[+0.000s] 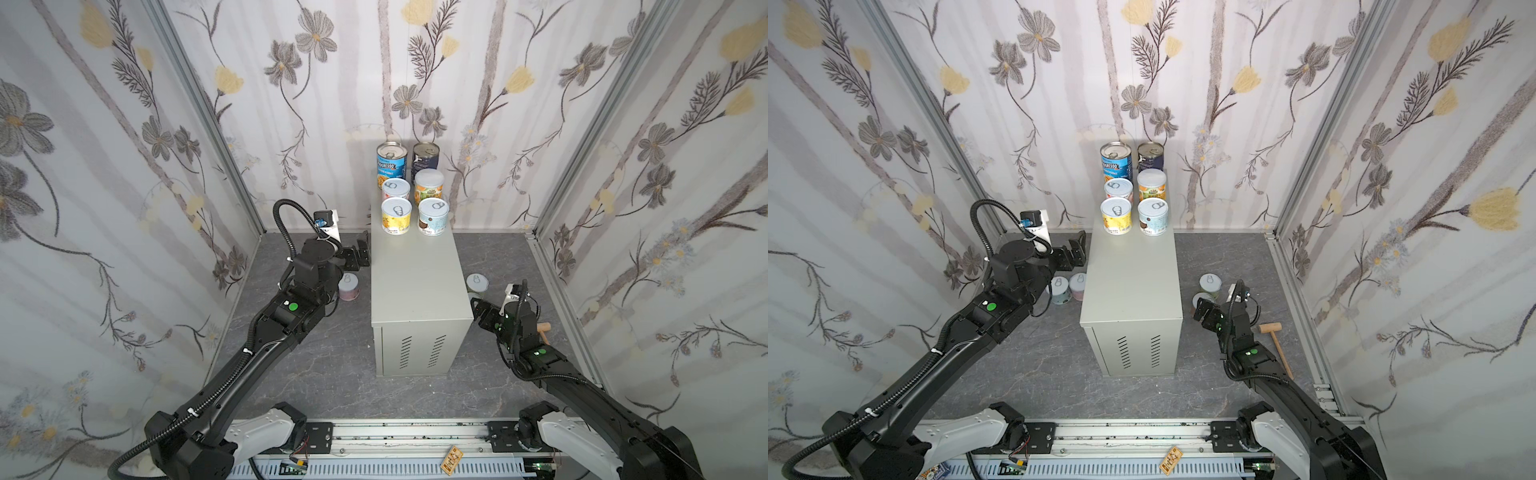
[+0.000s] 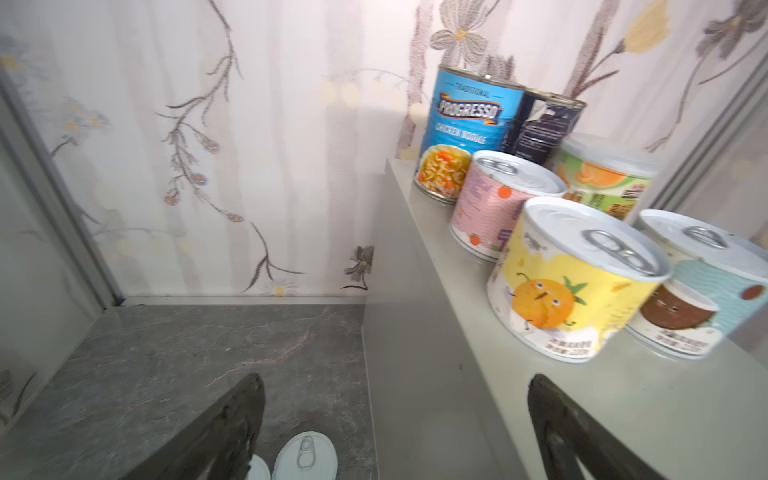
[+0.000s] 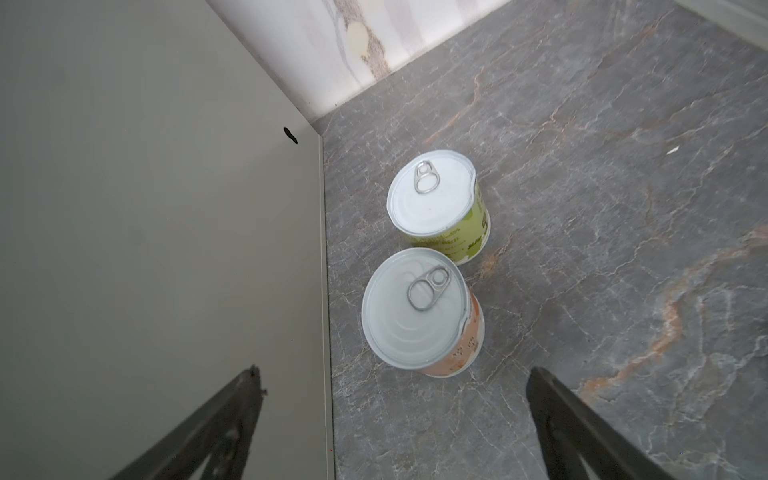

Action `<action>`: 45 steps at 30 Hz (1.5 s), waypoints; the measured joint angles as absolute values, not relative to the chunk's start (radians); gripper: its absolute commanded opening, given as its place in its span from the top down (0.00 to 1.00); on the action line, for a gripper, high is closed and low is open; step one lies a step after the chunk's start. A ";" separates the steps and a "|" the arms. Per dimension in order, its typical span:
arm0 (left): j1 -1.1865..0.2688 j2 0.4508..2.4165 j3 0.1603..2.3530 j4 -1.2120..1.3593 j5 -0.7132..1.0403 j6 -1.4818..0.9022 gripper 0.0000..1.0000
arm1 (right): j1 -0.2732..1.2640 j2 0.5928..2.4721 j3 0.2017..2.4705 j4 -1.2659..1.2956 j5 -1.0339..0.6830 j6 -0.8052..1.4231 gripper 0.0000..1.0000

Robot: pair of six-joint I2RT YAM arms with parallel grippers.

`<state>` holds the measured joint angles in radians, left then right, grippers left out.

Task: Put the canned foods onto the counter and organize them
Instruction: 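Open the left gripper and withdraw it while the right gripper lowers toward floor cans, then lower the right gripper toward the green-labelled white-lidded floor can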

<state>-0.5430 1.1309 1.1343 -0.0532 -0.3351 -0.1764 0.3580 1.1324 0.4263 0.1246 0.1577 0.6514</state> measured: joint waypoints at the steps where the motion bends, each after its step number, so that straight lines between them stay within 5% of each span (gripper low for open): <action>1: -0.538 1.127 1.117 -0.053 -0.371 -0.191 0.00 | 0.359 1.162 0.437 0.126 0.155 0.656 0.00; 10: -0.488 1.103 1.034 -0.075 -0.522 -0.292 0.00 | 0.362 1.350 0.500 0.142 0.158 0.661 0.00; 29: -0.466 1.092 1.014 -0.088 -0.527 -0.322 0.00 | 0.377 1.667 0.754 -0.012 0.204 0.548 0.00; 45: -0.459 1.095 1.008 -0.104 -0.517 -0.325 0.00 | 0.389 1.728 0.797 -0.049 0.287 0.542 0.07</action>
